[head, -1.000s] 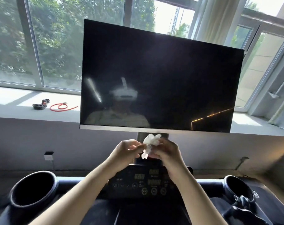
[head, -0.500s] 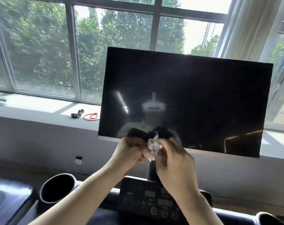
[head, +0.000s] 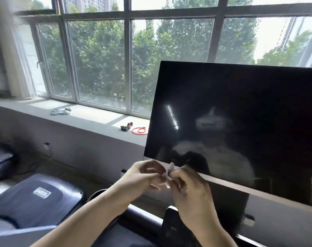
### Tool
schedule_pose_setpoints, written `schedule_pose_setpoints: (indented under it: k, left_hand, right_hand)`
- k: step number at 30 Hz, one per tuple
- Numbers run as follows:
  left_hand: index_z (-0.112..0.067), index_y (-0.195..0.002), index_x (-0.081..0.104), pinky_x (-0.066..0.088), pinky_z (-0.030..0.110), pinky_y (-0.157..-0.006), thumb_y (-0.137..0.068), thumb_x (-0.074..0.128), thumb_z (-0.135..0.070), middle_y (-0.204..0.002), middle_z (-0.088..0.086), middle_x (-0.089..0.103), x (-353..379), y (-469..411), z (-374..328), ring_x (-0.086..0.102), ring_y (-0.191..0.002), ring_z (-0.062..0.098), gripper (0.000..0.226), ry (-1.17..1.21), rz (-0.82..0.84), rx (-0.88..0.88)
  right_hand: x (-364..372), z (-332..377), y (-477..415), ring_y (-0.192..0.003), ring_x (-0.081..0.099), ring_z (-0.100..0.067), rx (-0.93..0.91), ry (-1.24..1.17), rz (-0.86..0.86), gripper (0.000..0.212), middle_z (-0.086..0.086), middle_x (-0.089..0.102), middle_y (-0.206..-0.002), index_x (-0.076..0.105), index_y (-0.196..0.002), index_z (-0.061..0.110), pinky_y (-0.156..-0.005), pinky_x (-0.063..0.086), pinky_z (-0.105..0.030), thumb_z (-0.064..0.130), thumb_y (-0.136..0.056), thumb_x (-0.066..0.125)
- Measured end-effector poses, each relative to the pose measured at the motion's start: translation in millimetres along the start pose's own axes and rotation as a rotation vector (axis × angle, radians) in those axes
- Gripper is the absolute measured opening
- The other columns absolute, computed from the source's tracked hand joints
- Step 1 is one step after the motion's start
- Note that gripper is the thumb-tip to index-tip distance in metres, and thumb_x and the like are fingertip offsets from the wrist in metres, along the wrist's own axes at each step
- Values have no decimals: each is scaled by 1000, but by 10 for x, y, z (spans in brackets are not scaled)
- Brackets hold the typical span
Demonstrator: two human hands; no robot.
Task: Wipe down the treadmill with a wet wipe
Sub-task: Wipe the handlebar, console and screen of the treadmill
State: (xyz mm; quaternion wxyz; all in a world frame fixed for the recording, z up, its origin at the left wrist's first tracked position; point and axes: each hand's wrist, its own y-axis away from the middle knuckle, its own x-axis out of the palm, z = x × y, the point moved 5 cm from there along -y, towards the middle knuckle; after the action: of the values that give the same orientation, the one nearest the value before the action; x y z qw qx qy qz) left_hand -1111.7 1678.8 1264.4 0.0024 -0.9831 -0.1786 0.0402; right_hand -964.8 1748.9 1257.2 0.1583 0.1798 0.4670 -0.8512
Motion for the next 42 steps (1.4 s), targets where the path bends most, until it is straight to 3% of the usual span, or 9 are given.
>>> schedule_pose_setpoints:
  k: [3, 6, 12, 19, 26, 31, 34, 37, 42]
  left_hand:
    - [-4, -95, 70, 55, 23, -65, -88, 76, -5, -80, 10, 76, -347, -123, -38, 69, -71, 18, 9, -79, -167, 40]
    - [-23, -97, 72, 55, 24, -74, -91, 74, -19, -87, -4, 76, -727, -322, -95, 69, -81, 3, 8, -325, -404, 149]
    - [-30, -95, 73, 52, 14, -75, -91, 65, -6, -91, -13, 77, -698, -612, -11, 70, -90, 0, 25, -199, -246, 147]
    - [-21, -94, 79, 49, 12, -71, -87, 63, 5, -87, -8, 79, -830, -778, 29, 72, -82, 3, 31, -117, -144, 140]
    - [-22, -92, 80, 55, 23, -80, -63, 60, -22, -91, -4, 80, -869, -879, 127, 74, -92, 14, 35, -38, -67, 102]
    - [-18, -107, 74, 53, 24, -76, -63, 66, -22, -98, -1, 80, -916, -910, 171, 75, -92, 15, 45, 5, -38, 70]
    - [-16, -111, 73, 53, 26, -79, -75, 70, -12, -98, -3, 80, -939, -912, 197, 75, -97, 16, 36, -19, -38, 61]
    - [-14, -110, 73, 55, 27, -81, -90, 62, 5, -97, -2, 80, -938, -876, 201, 75, -96, 15, 30, -34, -41, 44]
    - [-15, -105, 74, 55, 27, -80, -74, 67, -13, -95, -2, 80, -935, -885, 106, 75, -96, 15, 32, -48, 3, 63]
  right_hand:
    - [-60, 89, -275, -78, 56, 6, -47, 91, -110, 22, 12, 64, -89, 67, -92, 16, -74, 38, -2, 1, -82, 81]
    - [101, 357, -598, -82, 58, -7, -261, 355, -181, 11, 2, 63, -94, 67, -98, 11, -78, 42, -11, 6, -91, 74]
    - [650, 83, -903, -76, 60, -24, -141, 657, -243, 6, -3, 60, -85, 72, -91, 14, -70, 52, -38, 17, -95, 69]
    - [901, 37, -612, -92, 62, -23, -179, 640, 57, 18, 0, 64, -98, 70, -104, 18, -89, 54, -39, 11, -91, 59]
    - [573, 168, -1229, -79, 63, -25, -137, 668, -269, 14, -4, 65, -89, 65, -95, 15, -70, 48, -36, 11, -87, 76]
    - [1001, 164, -601, -77, 59, -22, -354, 715, 24, 10, 0, 58, -84, 69, -92, 16, -71, 53, -40, 13, -97, 61]
    - [652, 152, -870, -73, 58, -26, -379, 781, -77, 28, -2, 57, -80, 63, -84, 17, -68, 51, -43, 21, -106, 47]
    - [289, 133, -1485, -77, 60, -29, -226, 778, -247, 17, -5, 61, -86, 64, -90, 12, -67, 49, -44, 21, -99, 53]
    - [810, 262, -1207, -73, 52, -23, -358, 801, -173, 18, -2, 56, -78, 61, -81, 17, -67, 43, -38, 19, -98, 64]
